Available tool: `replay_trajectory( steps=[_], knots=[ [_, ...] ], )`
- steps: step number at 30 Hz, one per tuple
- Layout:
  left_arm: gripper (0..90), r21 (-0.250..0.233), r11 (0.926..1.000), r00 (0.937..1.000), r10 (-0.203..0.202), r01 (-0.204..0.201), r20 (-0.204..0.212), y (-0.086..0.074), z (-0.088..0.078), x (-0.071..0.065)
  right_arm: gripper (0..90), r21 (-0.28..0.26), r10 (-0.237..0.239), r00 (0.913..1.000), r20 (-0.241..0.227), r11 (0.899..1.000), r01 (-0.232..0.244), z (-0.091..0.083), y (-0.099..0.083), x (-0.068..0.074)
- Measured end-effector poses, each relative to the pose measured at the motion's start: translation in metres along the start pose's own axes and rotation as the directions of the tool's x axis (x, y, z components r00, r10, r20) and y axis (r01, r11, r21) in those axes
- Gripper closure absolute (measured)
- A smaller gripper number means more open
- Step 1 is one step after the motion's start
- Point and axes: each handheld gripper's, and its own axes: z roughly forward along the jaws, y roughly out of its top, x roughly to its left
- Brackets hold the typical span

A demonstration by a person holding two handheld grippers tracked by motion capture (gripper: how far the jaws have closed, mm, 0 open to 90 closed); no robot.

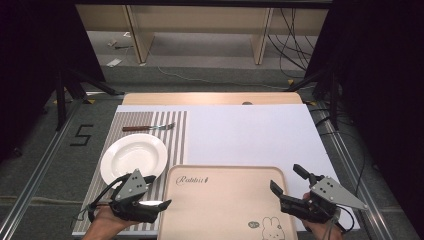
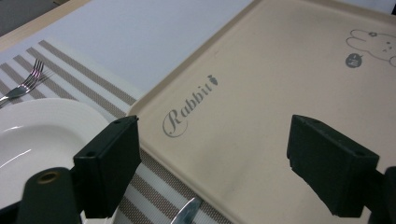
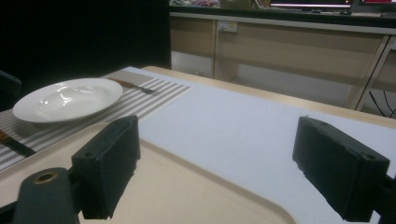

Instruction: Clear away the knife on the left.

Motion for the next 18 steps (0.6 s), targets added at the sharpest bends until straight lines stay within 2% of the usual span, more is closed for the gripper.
replay_trajectory(
  steps=[3,10,14,18],
  knots=[
    [17.4,0.026,0.9996,1.0000,-0.009,0.009,-0.004,-0.006,-0.003,0.002,15.9,0.001,0.000,1.0000,-0.003,1.000,0.000,0.000,0.000,0.000],
    [17.6,0.077,0.9970,1.0000,0.007,-0.006,-0.006,-0.013,-0.006,0.006,15.9,0.003,-0.004,1.0000,-0.007,1.000,0.004,0.000,0.000,0.001],
    [17.8,0.144,0.9889,0.9994,0.035,-0.035,0.003,-0.018,-0.002,0.009,15.9,0.002,-0.002,1.0000,-0.006,1.000,0.002,0.000,0.000,0.000],
    [18.6,0.183,0.9821,0.9989,0.046,-0.044,-0.005,-0.020,-0.002,0.012,15.9,0.003,-0.002,1.0000,-0.006,1.000,0.002,0.000,0.000,0.001]
  ],
)
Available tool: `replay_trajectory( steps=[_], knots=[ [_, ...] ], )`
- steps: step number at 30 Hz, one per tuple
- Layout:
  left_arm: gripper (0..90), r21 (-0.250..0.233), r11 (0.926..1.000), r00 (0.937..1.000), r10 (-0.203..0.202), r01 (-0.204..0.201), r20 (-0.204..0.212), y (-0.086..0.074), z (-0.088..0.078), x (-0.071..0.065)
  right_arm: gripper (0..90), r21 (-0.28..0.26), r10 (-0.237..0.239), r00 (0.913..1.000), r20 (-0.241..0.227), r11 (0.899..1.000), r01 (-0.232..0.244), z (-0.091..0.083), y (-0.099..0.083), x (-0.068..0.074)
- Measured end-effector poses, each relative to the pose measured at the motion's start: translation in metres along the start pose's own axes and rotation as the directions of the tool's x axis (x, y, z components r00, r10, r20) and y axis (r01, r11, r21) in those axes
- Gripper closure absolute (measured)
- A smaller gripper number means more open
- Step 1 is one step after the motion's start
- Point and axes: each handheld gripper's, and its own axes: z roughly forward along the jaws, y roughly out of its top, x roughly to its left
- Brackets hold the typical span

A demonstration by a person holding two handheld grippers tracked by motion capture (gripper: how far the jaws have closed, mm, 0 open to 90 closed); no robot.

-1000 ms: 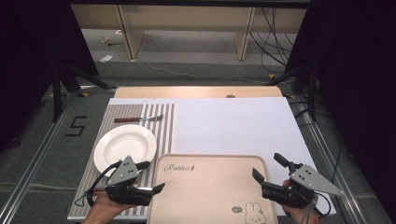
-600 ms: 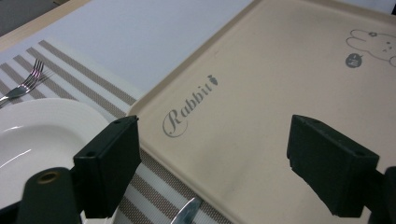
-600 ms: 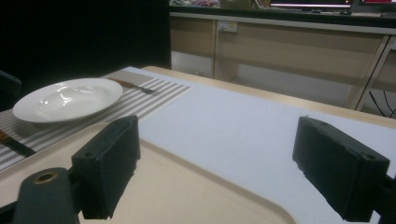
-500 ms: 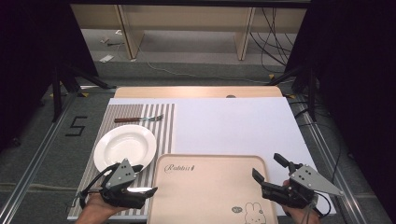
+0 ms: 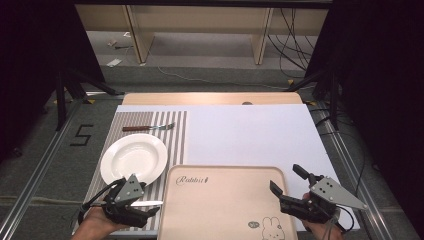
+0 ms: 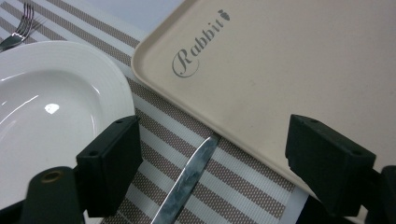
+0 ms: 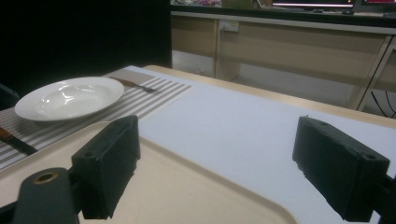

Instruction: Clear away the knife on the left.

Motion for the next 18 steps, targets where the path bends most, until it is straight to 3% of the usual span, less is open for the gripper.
replay_trajectory(
  steps=[8,16,18],
  knots=[
    [19.0,0.105,0.9945,0.9999,-0.005,0.003,0.013,-0.006,0.001,0.006,16.0,0.001,-0.001,1.0000,0.001,1.000,0.001,0.000,0.000,0.000],
    [19.3,0.211,0.9776,0.9992,-0.004,-0.004,0.039,-0.009,0.002,0.010,16.0,0.004,0.000,1.0000,0.000,1.000,0.000,0.001,0.000,0.000],
    [19.4,0.208,0.9781,0.9994,-0.009,0.001,0.035,-0.007,-0.003,0.012,16.0,0.006,-0.004,1.0000,-0.003,1.000,0.004,0.001,0.000,0.000]
  ],
)
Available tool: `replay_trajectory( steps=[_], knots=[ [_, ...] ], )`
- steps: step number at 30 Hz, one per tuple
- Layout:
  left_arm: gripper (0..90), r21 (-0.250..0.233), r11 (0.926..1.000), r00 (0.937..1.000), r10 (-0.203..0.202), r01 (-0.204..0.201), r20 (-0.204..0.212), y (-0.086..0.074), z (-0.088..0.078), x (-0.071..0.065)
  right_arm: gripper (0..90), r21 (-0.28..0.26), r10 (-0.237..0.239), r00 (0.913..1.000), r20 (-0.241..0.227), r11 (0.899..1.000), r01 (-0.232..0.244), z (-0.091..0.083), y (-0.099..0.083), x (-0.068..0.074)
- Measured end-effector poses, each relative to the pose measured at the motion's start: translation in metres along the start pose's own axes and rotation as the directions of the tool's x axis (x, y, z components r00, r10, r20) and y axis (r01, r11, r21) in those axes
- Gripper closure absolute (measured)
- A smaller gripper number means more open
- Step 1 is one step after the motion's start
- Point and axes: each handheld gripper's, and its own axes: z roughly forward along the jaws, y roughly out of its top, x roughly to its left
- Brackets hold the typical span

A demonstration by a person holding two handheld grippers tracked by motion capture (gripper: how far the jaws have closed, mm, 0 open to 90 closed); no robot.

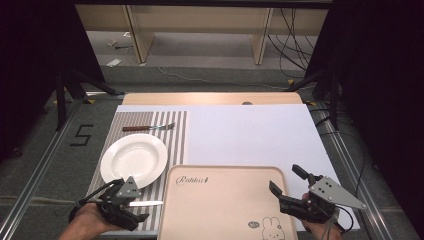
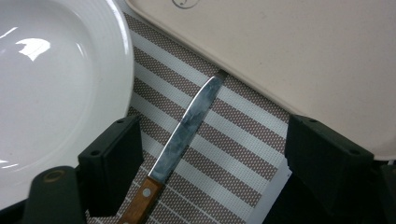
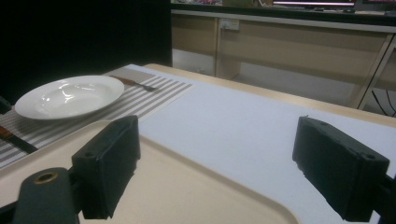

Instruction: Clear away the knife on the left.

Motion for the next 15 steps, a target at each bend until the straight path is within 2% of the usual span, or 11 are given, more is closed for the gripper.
replay_trajectory(
  steps=[4,8,12,15],
  knots=[
    [20.7,0.022,0.9997,0.9999,-0.010,0.011,-0.014,-0.004,-0.003,0.005,16.0,0.000,-0.002,1.0000,0.000,1.000,0.002,0.000,0.000,0.000],
    [21.2,0.078,0.9969,0.9999,-0.012,0.012,-0.004,-0.009,-0.003,0.010,16.1,0.000,0.001,1.0000,-0.001,1.000,-0.001,0.000,0.000,0.000],
    [21.2,0.127,0.9918,0.9997,-0.014,0.017,-0.022,-0.013,-0.004,0.014,16.1,-0.001,-0.003,1.0000,-0.002,1.000,0.003,0.001,0.000,0.000],
    [21.8,0.137,0.9903,0.9997,-0.018,0.020,-0.016,-0.016,-0.005,0.016,16.1,0.000,-0.003,1.0000,-0.001,1.000,0.003,0.001,0.000,0.000]
  ],
)
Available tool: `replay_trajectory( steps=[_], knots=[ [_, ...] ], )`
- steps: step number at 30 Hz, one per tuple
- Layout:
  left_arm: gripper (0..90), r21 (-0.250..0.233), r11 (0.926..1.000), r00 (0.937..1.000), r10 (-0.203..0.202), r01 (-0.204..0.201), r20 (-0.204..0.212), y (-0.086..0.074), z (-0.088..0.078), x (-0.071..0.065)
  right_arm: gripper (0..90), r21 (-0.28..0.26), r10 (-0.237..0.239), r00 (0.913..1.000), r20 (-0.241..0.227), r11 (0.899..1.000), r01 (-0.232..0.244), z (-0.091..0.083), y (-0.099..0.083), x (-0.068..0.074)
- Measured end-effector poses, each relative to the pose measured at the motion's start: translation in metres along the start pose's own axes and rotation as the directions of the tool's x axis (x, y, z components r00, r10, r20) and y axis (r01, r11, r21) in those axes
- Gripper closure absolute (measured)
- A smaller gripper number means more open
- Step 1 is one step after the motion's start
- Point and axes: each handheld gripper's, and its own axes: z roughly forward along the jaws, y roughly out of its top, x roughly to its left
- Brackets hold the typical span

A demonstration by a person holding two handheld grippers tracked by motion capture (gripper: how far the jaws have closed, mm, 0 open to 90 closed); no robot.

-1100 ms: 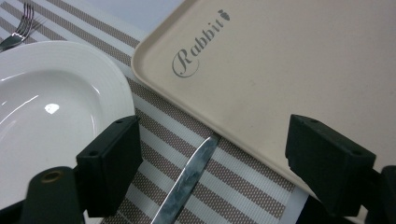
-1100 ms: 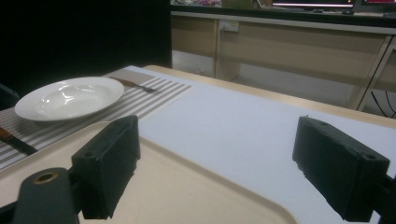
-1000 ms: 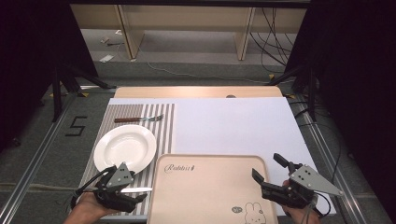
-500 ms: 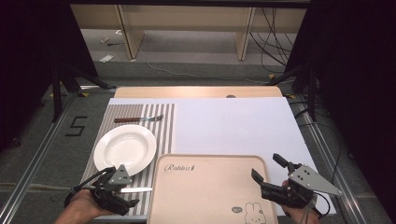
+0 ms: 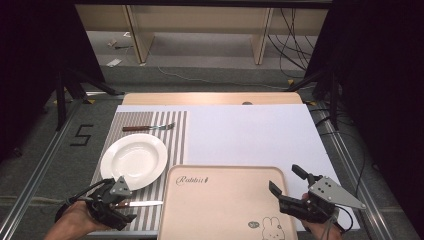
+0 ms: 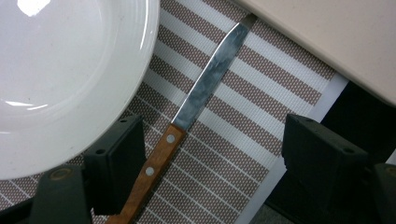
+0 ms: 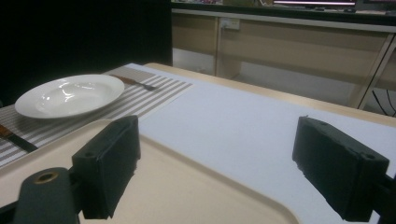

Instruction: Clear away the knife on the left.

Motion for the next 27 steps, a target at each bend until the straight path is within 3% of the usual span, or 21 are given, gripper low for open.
replay_trajectory(
  steps=[10,27],
  knots=[
    [25.7,0.064,0.9970,0.9989,-0.044,0.045,-0.016,-0.011,0.010,0.018,16.2,0.007,-0.001,1.0000,0.000,1.000,0.001,0.001,0.000,0.001],
    [38.6,0.120,0.9914,0.9986,-0.052,0.052,-0.006,-0.015,0.025,0.035,16.4,0.012,-0.005,1.0000,0.000,1.000,0.005,0.001,-0.001,0.001]
  ],
)
